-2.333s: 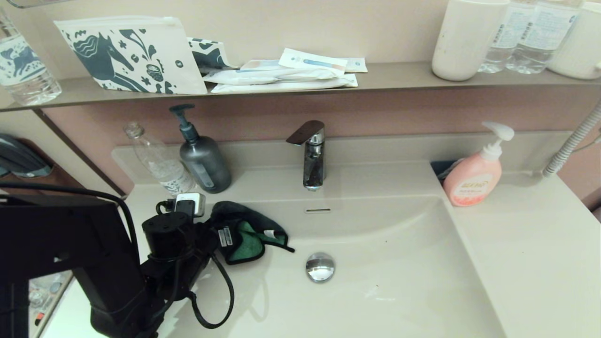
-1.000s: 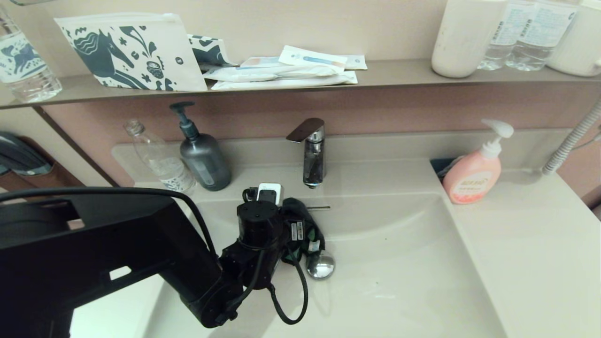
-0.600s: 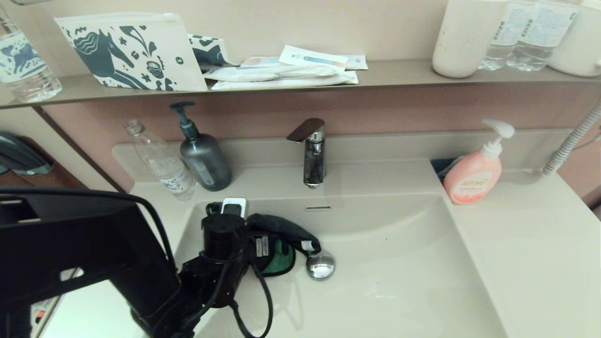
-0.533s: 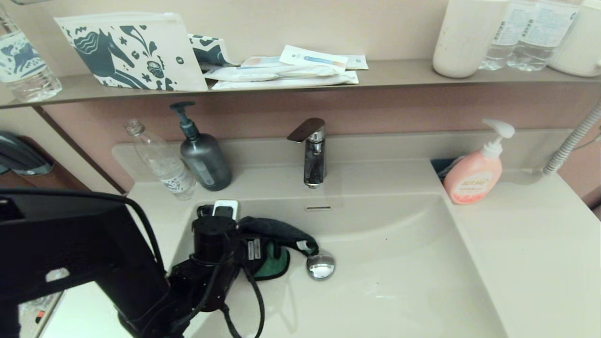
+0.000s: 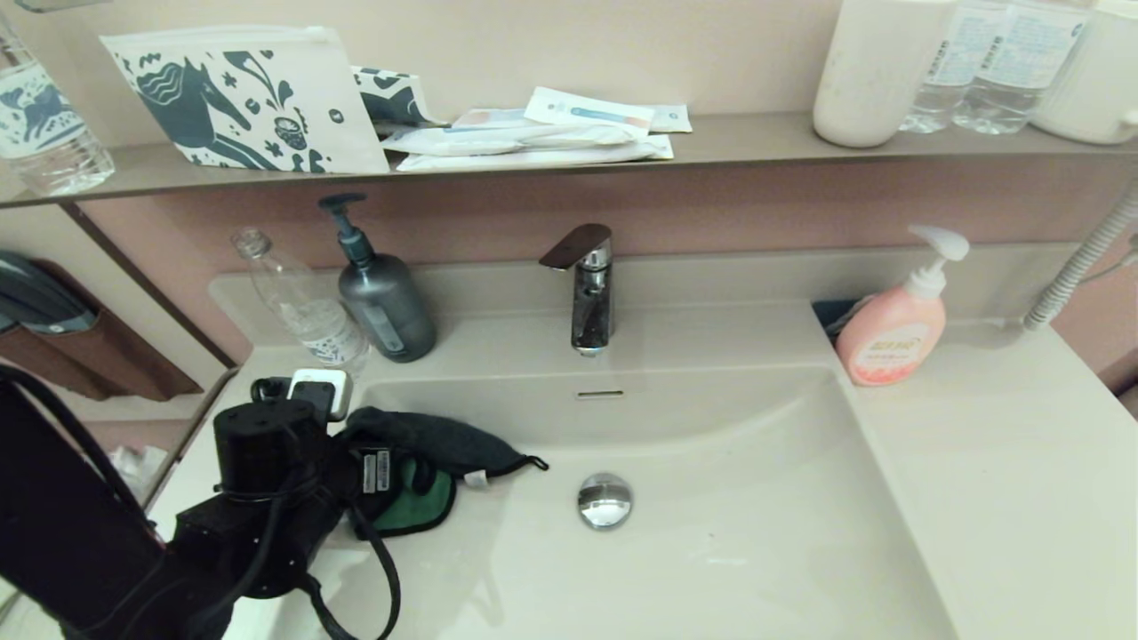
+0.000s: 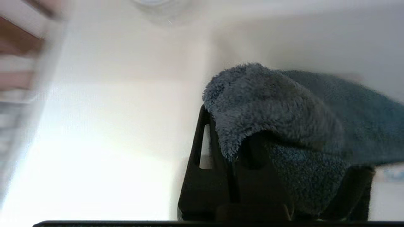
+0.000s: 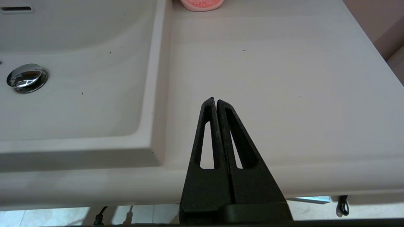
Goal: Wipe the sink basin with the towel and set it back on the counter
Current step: Wipe the sink
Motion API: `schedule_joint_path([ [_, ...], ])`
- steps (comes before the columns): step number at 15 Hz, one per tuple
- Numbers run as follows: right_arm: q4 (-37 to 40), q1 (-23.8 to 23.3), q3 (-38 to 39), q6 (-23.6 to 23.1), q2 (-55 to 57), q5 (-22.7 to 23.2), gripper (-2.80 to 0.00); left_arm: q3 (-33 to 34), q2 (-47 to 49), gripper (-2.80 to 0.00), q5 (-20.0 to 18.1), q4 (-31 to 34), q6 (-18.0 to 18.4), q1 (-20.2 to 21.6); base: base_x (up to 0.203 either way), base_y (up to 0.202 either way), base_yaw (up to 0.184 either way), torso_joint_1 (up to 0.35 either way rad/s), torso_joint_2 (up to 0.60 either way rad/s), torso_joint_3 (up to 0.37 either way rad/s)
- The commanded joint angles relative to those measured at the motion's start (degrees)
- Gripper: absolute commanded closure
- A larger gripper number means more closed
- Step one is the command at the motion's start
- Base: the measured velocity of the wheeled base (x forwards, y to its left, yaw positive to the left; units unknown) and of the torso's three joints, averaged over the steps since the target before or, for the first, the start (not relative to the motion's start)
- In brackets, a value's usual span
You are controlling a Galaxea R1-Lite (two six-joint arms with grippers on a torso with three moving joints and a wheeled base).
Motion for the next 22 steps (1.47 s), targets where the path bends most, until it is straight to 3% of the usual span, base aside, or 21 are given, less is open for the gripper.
schedule_joint_path([
  [1, 0.04, 0.09, 0.0, 0.0, 0.07, 0.01, 0.0, -0.44, -4.16, 0.0, 0.53, 2.82, 2.48, 2.96, 0.0, 0.0, 0.0, 0.0, 0.0, 0.0],
  [5, 0.05, 0.0, 0.0, 0.0, 0.07, 0.01, 0.0, -5.5, -11.24, 0.0, -1.8, 16.11, 6.77, 11.36, 0.0, 0.0, 0.0, 0.0, 0.0, 0.0],
  [9, 0.02, 0.07, 0.0, 0.0, 0.07, 0.01, 0.0, -14.18, -19.94, 0.0, -11.32, 34.5, 8.18, 21.79, 0.0, 0.0, 0.0, 0.0, 0.0, 0.0],
  [11, 0.05, 0.07, 0.0, 0.0, 0.07, 0.01, 0.0, -16.51, -23.6, 0.0, -13.97, 42.48, 8.39, 24.14, 0.0, 0.0, 0.0, 0.0, 0.0, 0.0],
  [15, 0.04, 0.0, 0.0, 0.0, 0.07, 0.01, 0.0, -17.15, -25.77, 0.0, -17.13, 53.25, 8.42, 24.34, 0.0, 0.0, 0.0, 0.0, 0.0, 0.0],
  [19, 0.01, 0.01, 0.0, 0.0, 0.07, 0.01, 0.0, -18.28, -19.33, 0.0, -21.54, 56.52, 7.96, 25.09, 0.0, 0.0, 0.0, 0.0, 0.0, 0.0],
  [22, 0.05, 0.0, 0.0, 0.0, 0.07, 0.01, 0.0, -18.57, -12.68, 0.0, -27.26, 56.11, 7.97, 28.53, 0.0, 0.0, 0.0, 0.0, 0.0, 0.0],
])
